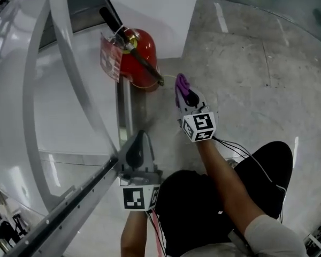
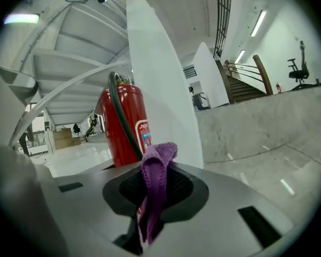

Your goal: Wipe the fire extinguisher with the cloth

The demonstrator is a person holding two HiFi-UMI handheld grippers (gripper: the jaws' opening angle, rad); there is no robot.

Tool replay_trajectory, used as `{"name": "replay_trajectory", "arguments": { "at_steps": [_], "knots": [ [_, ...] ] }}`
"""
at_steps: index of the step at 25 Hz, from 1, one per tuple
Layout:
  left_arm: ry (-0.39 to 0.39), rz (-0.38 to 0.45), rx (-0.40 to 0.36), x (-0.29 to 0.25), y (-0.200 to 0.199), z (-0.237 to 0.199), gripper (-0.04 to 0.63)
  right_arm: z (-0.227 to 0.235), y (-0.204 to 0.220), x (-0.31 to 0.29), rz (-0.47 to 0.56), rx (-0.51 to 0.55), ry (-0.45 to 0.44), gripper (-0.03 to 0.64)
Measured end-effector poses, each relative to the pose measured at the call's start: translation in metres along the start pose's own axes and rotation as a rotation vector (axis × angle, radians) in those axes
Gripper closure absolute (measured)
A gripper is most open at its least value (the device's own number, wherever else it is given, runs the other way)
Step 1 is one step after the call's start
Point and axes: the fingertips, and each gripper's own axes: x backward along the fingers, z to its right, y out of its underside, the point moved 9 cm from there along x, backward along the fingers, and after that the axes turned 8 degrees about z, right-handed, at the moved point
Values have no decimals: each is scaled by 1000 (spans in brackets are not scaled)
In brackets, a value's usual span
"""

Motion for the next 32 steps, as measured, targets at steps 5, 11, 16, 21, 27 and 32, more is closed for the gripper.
{"name": "replay_trajectory", "arguments": {
  "at_steps": [5, 11, 16, 21, 27, 32],
  "knots": [
    [29, -5, -9, 8, -5, -1, 591, -6, 30, -11, -81, -9, -12, 561],
    [43, -4, -14, 12, -4, -4, 591, -4, 55, -39, -103, -64, 2, 561],
    [68, -1, -12, 10, -1, -1, 591, 4, 68, -52, -127, -116, 30, 560],
    [81, 5, -15, 9, 0, -1, 591, 5, 76, -68, -118, -190, 21, 561],
    [98, 18, -15, 5, -1, 0, 591, 10, 80, -67, -85, -340, -27, 561],
    [99, 13, -17, 3, 3, -1, 591, 10, 72, -64, -20, -418, -56, 560]
  ]
}}
